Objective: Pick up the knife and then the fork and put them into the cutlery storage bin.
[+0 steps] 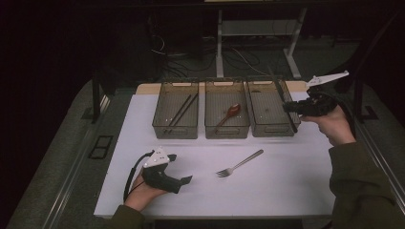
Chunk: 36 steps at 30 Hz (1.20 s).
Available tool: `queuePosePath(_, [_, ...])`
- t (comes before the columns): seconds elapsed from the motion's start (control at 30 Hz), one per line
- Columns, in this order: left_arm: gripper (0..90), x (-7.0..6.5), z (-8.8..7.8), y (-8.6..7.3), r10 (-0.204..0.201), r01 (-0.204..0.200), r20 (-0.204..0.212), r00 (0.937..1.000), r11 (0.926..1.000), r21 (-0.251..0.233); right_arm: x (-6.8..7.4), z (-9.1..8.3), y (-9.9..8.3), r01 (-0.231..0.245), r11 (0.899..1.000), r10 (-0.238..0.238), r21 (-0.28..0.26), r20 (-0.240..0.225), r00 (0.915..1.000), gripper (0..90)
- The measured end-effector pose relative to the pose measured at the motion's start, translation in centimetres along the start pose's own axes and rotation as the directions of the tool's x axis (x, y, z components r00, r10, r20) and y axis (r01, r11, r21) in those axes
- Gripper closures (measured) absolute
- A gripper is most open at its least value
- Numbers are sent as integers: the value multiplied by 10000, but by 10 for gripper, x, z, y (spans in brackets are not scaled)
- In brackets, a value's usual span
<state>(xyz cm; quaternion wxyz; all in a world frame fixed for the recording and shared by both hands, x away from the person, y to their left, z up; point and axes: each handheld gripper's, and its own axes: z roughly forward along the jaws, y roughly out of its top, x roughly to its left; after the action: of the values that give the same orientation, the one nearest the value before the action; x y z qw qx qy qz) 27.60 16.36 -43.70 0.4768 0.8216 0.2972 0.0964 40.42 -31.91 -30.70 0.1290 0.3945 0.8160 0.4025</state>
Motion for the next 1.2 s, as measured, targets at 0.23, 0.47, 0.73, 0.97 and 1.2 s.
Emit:
queuePosePath(0.23, [11,0,1,-1,20,-20,29,10000,10000,80,-22,18,20,-110,9997,100,217,461,9989,793])
queuePosePath(0.47, [11,0,1,-1,3,-3,41,10000,10000,69,-42,46,19,-572,9956,510,748,825,9953,793])
queuePosePath(0.73, [11,0,1,-1,17,-18,72,10000,9999,99,-55,68,7,-968,9818,800,1633,1063,9911,793])
queuePosePath(0.97, [11,-1,1,-1,48,-48,104,9999,9999,89,-58,86,0,-1070,9674,823,2295,1145,9900,792])
queuePosePath(1.2, [11,-1,2,-1,63,-64,134,9999,9999,99,-57,102,-3,-1108,9479,797,2987,1144,9902,791])
